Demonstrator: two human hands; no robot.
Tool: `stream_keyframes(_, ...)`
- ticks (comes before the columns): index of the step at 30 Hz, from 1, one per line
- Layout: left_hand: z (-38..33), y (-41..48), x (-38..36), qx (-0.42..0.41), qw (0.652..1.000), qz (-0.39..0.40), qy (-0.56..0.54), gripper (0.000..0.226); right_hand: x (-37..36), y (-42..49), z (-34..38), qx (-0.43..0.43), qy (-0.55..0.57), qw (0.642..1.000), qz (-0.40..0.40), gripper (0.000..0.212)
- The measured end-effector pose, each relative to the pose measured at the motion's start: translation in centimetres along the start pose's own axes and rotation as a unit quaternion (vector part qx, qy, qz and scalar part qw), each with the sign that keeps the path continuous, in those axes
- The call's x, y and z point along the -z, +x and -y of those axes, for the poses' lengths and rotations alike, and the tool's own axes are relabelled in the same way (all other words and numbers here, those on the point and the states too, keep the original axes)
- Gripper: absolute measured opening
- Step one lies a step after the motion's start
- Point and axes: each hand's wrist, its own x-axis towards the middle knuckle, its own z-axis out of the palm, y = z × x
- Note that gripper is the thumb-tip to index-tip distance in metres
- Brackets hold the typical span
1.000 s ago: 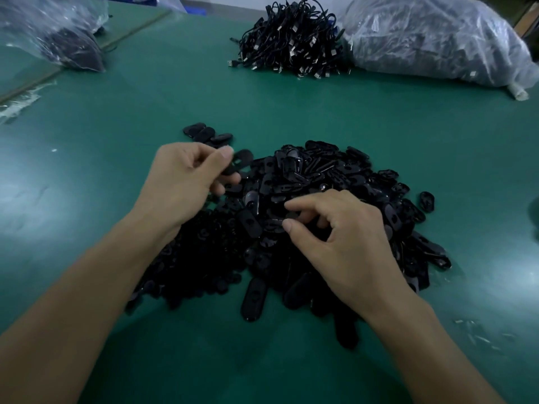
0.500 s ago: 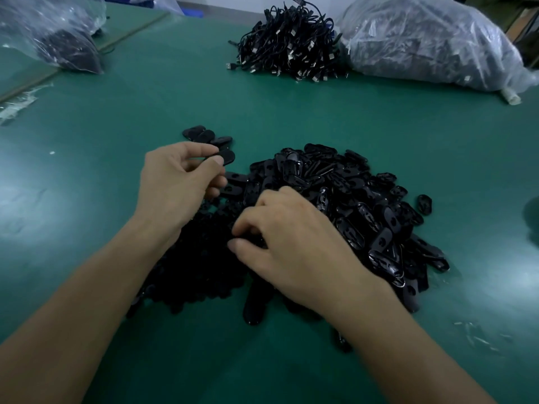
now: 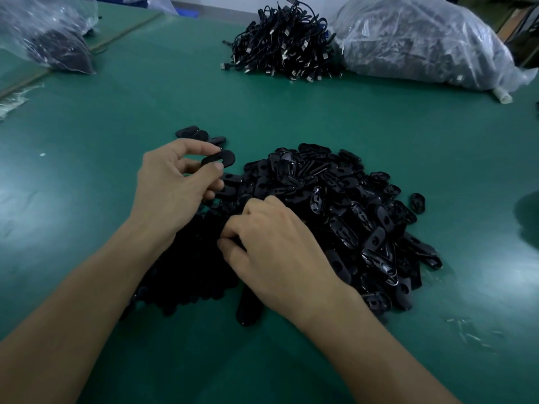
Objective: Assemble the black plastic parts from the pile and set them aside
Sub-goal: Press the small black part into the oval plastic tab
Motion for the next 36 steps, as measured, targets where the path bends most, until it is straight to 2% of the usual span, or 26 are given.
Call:
stream_keyframes(4, -0.4, -0.2, -0.1, -0.012, 1.0, 0.014, 0.01, 0.018, 0.5, 0.0, -0.2, 0.009, 0.034, 0.999, -0.037, 0.023)
stream_keyframes(9, -0.9, -0.6, -0.4, -0.034, 0.998, 0.048, 0.013, 0.015, 1.8, -0.6, -2.5, -0.041, 0.202, 0.972, -0.114, 0.015)
stream_keyframes(17, -1.3, -1.7, -1.2, -0.067, 0.991, 0.113, 0.032, 0.013, 2.7, -2.1, -5.9, -0.085, 0.244, 0.938, -0.233, 0.014)
stream_keyframes(22, -1.4, -2.7, -2.1, -0.071, 0.985, 0.154, 0.038, 0.024, 2.7, -2.6, -6.1, -0.076, 0.257, 0.935, -0.231, 0.012)
stream_keyframes(26, -1.7, -3.5, -2.6, -0.078, 0.979, 0.177, 0.057, 0.018, 2.7, -2.8, -6.0, -0.075, 0.319, 0.916, -0.23, 0.016)
stream_keyframes(36, -2.6, -4.4, -3.1, -0.043, 0.975, 0.208, -0.062, 0.014, 3.1, -3.1, -6.4, -0.092, 0.466, 0.858, -0.198, 0.02)
